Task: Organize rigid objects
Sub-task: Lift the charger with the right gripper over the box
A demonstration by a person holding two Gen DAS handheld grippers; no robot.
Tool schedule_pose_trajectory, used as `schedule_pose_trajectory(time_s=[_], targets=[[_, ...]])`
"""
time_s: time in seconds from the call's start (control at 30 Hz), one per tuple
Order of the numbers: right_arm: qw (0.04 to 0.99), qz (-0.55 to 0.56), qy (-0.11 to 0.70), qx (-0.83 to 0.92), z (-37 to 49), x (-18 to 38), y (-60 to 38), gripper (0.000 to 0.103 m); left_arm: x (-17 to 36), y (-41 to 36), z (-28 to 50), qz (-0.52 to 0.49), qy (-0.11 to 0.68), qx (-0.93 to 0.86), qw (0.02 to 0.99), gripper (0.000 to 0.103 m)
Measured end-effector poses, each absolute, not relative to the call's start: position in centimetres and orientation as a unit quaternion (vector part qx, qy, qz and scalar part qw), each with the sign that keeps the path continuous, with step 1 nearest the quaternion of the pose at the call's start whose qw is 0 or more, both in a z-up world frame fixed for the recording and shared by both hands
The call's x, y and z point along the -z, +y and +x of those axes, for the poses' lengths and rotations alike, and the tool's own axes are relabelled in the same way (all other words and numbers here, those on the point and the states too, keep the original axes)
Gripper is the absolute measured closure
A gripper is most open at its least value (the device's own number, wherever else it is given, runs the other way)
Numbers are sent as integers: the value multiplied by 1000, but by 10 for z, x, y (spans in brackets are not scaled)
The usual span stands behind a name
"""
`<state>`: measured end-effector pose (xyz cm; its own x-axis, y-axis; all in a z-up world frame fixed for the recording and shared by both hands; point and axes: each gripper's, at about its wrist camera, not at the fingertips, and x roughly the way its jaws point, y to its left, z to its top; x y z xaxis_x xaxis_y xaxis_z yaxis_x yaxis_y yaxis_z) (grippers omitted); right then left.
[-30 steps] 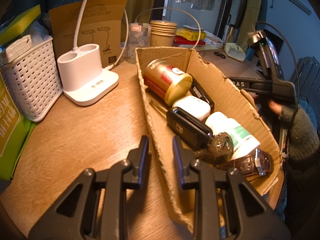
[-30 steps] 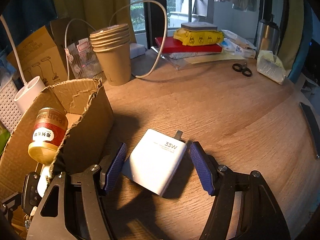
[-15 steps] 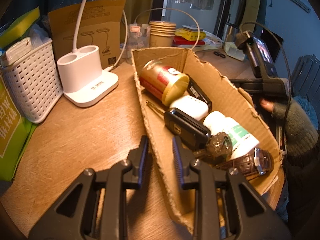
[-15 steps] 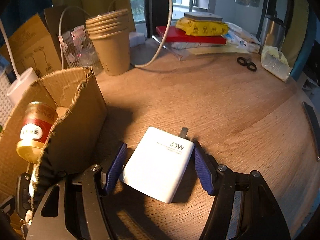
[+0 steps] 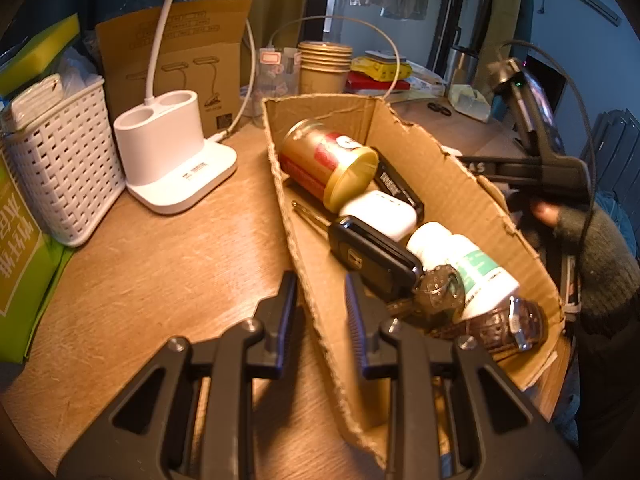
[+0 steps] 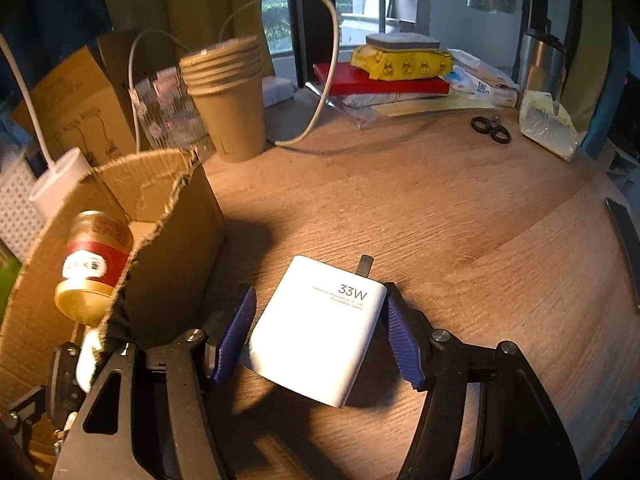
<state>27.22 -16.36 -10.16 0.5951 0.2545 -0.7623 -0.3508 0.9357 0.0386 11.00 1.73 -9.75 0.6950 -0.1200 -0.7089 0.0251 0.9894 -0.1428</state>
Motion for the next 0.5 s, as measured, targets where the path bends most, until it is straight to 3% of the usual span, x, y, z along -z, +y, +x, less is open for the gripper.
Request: schedule_pose_trajectory(time_s=[0.5], targets=[[910,-33,356,-209,235,48,-163,37,98,17,110,-62,389,39,918,77]])
